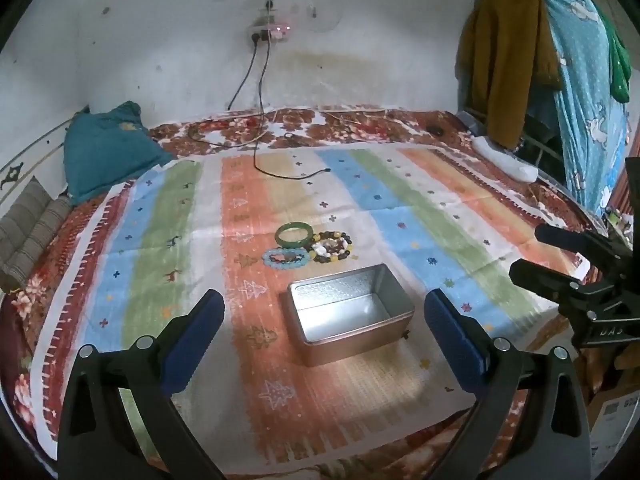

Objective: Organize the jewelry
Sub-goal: 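Move both open tools toward the bracelet pile beside the silver tin, then lower both open tools over the bracelet pile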

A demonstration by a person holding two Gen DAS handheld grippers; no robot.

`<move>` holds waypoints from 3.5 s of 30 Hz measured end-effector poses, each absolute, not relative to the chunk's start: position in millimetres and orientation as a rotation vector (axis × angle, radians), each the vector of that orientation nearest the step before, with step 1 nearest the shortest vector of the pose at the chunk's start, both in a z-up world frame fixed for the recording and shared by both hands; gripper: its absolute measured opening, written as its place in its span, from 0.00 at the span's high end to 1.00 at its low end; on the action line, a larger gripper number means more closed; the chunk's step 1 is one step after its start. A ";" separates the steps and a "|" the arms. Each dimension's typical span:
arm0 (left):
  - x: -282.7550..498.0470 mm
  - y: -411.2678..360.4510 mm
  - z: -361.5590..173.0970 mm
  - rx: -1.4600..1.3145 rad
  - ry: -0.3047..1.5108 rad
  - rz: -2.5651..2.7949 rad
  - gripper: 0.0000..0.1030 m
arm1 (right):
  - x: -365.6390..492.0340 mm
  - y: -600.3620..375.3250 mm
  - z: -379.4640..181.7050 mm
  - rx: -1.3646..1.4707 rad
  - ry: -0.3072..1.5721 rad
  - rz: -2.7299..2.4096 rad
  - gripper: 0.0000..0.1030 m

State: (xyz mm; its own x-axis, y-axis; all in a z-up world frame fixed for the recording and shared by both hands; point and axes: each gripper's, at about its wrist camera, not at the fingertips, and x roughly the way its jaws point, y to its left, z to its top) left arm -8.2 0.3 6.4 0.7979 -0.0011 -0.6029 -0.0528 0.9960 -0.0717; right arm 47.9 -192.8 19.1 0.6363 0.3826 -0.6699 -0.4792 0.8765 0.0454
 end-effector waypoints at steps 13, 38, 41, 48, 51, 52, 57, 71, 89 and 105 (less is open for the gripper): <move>-5.1 2.7 4.2 -0.085 0.664 0.049 0.05 | 45.3 -183.6 14.7 -0.195 0.733 0.492 0.04; 0.1 8.1 -2.5 -0.097 0.704 0.090 0.05 | 49.9 -179.2 6.4 -0.195 0.769 0.496 0.04; 2.4 10.1 -4.1 -0.103 0.718 0.100 0.05 | 53.2 -179.6 7.0 -0.182 0.778 0.496 0.04; 7.1 11.2 -6.4 -0.114 0.743 0.108 0.05 | 59.2 -176.9 6.3 -0.177 0.797 0.490 0.04; 11.0 12.8 -7.8 -0.114 0.758 0.114 0.05 | 63.9 -176.8 6.2 -0.162 0.804 0.489 0.04; 12.6 13.2 -8.4 -0.115 0.762 0.114 0.05 | 66.4 -177.4 6.1 -0.158 0.808 0.488 0.04; 27.1 25.5 -10.4 -0.159 0.791 0.132 0.05 | 84.2 -174.1 -0.8 -0.138 0.855 0.487 0.04; 73.5 51.9 -13.9 -0.173 0.853 0.191 0.05 | 137.0 -170.0 -13.9 -0.129 0.918 0.448 0.04; 119.3 58.0 -27.2 -0.116 0.932 0.201 0.06 | 182.2 -152.9 -28.0 -0.137 0.989 0.463 0.04; 165.1 70.7 -49.5 -0.135 1.027 0.209 0.06 | 224.7 -129.8 -54.7 -0.188 1.064 0.459 0.04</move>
State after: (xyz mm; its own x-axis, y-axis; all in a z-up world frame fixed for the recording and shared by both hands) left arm 165.1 70.7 -49.5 0.5001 0.1095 -0.8590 -0.2354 0.9718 -0.0131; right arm 224.7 -129.8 -54.7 0.4020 0.2716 -0.8744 -0.4497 0.8904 0.0698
